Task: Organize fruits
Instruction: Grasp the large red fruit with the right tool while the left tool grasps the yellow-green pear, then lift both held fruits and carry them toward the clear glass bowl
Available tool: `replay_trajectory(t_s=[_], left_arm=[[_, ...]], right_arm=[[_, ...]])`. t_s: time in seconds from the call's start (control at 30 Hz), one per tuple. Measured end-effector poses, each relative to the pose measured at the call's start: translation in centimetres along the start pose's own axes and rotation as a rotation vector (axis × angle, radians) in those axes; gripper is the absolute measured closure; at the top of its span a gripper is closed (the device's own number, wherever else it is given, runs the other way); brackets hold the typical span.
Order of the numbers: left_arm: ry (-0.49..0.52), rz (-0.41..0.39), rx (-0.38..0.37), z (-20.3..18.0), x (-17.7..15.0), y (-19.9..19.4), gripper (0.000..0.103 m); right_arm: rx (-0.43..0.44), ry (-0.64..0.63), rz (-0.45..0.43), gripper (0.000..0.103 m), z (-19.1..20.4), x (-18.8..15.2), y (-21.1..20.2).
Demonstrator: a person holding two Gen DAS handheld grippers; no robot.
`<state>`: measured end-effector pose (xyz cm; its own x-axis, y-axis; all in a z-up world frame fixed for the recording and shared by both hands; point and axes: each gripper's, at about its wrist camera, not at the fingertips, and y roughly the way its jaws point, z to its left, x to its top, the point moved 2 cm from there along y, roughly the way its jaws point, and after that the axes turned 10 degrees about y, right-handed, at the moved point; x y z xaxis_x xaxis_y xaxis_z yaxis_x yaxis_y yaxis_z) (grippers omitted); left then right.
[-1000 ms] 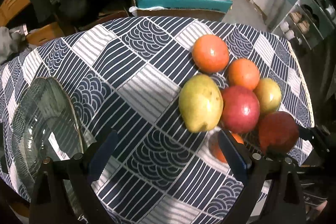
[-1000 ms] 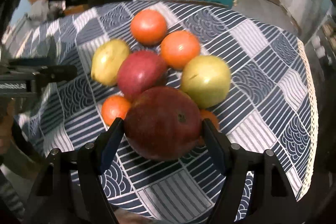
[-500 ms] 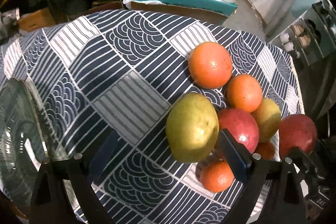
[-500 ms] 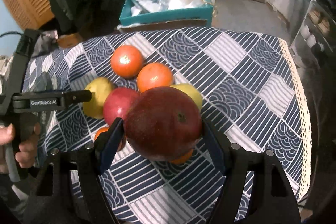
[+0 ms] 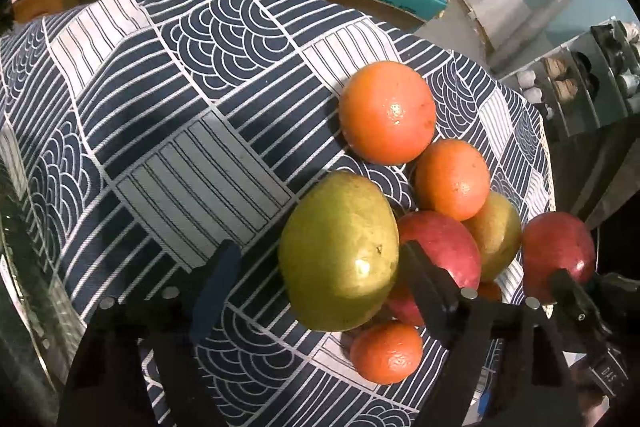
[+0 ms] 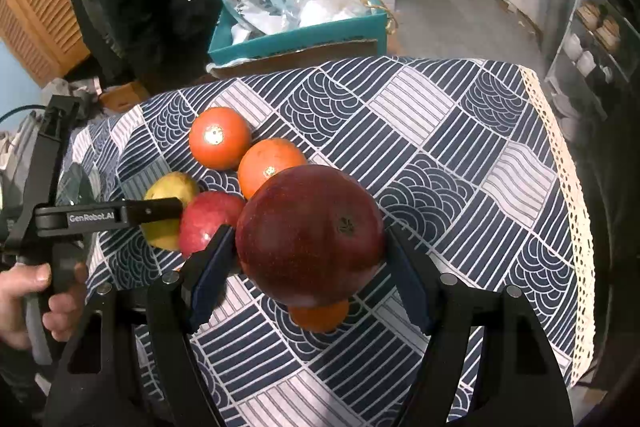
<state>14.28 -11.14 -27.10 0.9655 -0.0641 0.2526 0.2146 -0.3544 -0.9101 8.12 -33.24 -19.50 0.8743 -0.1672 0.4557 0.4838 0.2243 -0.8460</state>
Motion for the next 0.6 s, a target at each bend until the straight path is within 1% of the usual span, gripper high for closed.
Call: replay_trajectory(t_s=[0.07,0.13,0.23,0.27,0.37,0.5,0.6], left_arm=[[0.002,0.008,-0.014,-0.2,0.0,0.3,0.022],[0.010,0.011,-0.033,-0.3,-0.1,0.7,0.026],[0.026,0.009,-0.067,-0.7,0.0,0.9,0.038],[0.033,0.008,-0.068,-0.9,0.0,0.9,0.040],[0.072,0.005,-0.025,-1.5,0.0,0.7,0.040],[0.126,-0.036,0.060,-2.0,-0.4,-0.2,0.040],[0.149,-0.067,0.081,-2.1,-0.5,-1.3,0.040]], right_arm=[[0.001,0.005,-0.002,0.028,-0.2,0.1,0.0],[-0.001,0.008,-0.001,0.028,-0.3,0.1,0.1],[-0.006,0.005,-0.004,0.028,-0.3,0.2,0.1],[-0.008,0.001,-0.007,0.028,-0.2,0.2,0.1],[-0.016,-0.004,-0.010,0.028,-0.2,0.2,0.2],[-0.016,-0.008,-0.016,0.028,-0.1,0.2,0.2],[-0.015,-0.015,-0.021,0.028,0.2,0.1,0.1]])
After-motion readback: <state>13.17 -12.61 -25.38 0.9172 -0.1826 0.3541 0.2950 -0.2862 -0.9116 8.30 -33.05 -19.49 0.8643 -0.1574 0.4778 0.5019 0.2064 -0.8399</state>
